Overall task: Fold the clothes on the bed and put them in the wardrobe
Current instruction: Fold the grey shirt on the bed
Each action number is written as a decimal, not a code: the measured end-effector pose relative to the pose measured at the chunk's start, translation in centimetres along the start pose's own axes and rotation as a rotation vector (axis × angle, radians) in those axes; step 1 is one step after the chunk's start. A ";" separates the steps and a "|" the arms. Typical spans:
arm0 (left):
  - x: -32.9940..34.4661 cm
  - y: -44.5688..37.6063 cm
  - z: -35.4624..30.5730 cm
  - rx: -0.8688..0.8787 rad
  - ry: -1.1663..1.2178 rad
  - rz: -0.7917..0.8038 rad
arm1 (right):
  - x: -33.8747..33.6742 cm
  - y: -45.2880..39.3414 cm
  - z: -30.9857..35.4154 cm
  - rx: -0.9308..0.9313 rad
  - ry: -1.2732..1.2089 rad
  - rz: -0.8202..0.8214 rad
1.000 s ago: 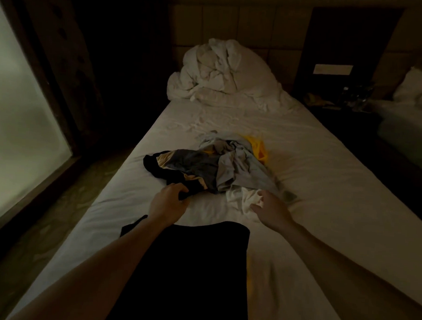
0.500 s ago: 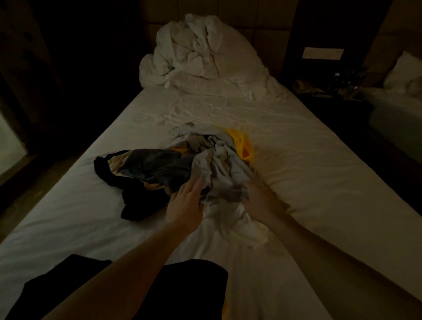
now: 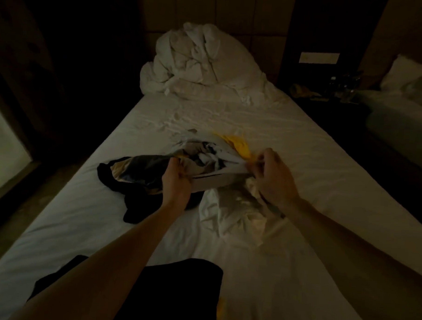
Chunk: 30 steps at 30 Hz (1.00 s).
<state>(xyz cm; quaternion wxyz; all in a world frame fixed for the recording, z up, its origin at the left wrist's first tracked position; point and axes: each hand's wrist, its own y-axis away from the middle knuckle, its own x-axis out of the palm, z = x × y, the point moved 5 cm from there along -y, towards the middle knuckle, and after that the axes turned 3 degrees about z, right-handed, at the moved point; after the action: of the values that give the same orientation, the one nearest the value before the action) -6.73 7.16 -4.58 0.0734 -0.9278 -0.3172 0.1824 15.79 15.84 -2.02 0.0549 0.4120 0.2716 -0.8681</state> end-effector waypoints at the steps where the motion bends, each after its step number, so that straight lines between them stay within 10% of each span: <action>1: -0.6 0.5 -1.1 0.020 -0.005 0.001 | -1.1 0.2 1.0 -0.056 0.055 0.081; 7: -4.4 5.3 -8.3 0.094 -0.068 0.050 | -9.6 3.5 6.3 -0.315 0.246 0.167; 16: -5.0 17.0 -14.0 -0.394 -0.017 0.777 | -20.8 13.9 12.4 -0.330 -0.029 0.109; 19: -4.7 19.2 -10.7 -0.405 -0.236 0.734 | -21.4 18.3 12.5 -0.339 -0.112 0.161; 26: -0.8 26.2 -6.2 -0.818 0.302 0.752 | -19.9 26.7 12.7 -0.324 -0.427 0.434; 30: -0.1 27.1 -5.7 -0.605 0.025 0.794 | -17.4 29.0 10.9 -0.296 -0.398 0.602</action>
<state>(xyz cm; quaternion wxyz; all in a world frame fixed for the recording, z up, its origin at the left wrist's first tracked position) 10.62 -14.38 -6.13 -0.2703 -0.9587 0.0229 0.0848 28.96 -16.62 4.17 0.4173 0.2843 0.2448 -0.8277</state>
